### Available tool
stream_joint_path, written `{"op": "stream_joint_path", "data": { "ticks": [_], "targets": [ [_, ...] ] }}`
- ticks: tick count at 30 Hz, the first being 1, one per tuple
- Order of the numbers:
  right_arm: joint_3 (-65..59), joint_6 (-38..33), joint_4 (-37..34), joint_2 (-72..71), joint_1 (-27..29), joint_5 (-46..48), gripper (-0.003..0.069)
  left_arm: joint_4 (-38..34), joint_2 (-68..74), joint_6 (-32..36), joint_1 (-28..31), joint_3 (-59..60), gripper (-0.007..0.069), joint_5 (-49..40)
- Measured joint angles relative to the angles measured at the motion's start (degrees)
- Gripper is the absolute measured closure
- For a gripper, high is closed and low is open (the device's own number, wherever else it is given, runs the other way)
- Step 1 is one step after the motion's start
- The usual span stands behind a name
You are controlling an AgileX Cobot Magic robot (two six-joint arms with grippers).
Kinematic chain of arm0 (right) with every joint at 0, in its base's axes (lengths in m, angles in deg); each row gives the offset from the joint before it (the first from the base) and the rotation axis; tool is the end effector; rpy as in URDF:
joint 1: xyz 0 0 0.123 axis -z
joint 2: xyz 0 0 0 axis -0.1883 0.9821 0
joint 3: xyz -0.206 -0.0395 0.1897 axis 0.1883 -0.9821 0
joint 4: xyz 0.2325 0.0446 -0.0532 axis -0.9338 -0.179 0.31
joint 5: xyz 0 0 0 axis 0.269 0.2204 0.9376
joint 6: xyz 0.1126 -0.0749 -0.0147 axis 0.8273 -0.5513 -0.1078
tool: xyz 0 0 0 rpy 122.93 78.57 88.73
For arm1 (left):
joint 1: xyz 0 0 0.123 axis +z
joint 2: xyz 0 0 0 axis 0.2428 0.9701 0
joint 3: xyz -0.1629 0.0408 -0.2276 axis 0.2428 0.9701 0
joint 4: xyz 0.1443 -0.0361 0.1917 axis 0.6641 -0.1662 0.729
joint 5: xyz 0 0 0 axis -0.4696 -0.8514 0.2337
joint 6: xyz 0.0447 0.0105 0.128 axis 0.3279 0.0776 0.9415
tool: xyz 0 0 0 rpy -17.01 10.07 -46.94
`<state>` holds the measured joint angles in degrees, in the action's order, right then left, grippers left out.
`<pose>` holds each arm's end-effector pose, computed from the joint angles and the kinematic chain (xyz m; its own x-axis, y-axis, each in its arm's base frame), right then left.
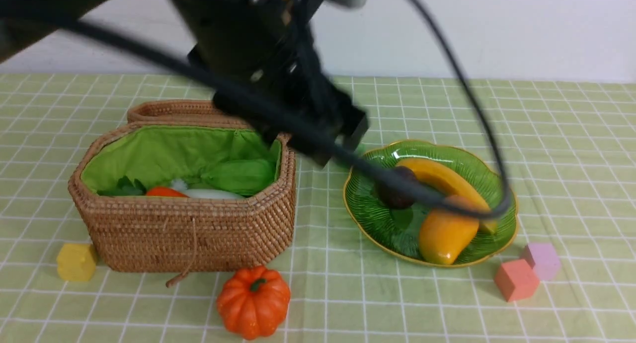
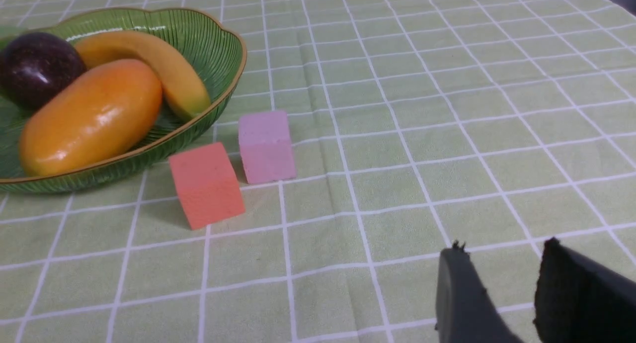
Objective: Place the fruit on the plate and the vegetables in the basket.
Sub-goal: Use the left arm to grab a pumpkin and put it into the left basket
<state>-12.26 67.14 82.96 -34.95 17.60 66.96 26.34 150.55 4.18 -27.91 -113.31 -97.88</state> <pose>0.0873 -0.0126 0.1600 -0.2859 0.1019 -0.9528 0.1527 0.9865 0.0596 0.2577 -0.2125 0.3478 -0.7379 0.4646 -0.4896 0.5234 0.8519 0.0194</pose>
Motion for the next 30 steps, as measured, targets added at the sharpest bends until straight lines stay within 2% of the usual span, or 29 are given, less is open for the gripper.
{"op": "stream_joint_path", "data": {
  "ticks": [3, 6, 10, 17, 23, 30],
  "targets": [
    [0.0, 0.0, 0.0, 0.0, 0.0, 0.0, 0.0423, 0.4, -4.4, -0.8, 0.0, 12.8, 0.0172, 1.7],
    [0.0, 0.0, 0.0, 0.0, 0.0, 0.0, 0.0422, 0.9, -5.3, -1.0, 0.0, 19.3, 0.0175, 5.8],
    [0.0, 0.0, 0.0, 0.0, 0.0, 0.0, 0.0419, 3.4, -3.9, -1.1, 0.0, 28.3, 0.0176, 17.6],
    [0.0, 0.0, 0.0, 0.0, 0.0, 0.0, 0.0419, 6.3, 0.4, -1.2, 0.0, 29.6, 0.0177, 25.4],
    [0.0, 0.0, 0.0, 0.0, 0.0, 0.0, 0.0419, 7.7, 4.0, -1.8, 0.1, 29.6, 0.0177, 27.1],
    [0.0, 0.0, 0.0, 0.0, 0.0, 0.0, 0.0419, 4.1, 4.9, -2.3, 6.5, 29.6, 0.0177, 27.8]
  ]
}}
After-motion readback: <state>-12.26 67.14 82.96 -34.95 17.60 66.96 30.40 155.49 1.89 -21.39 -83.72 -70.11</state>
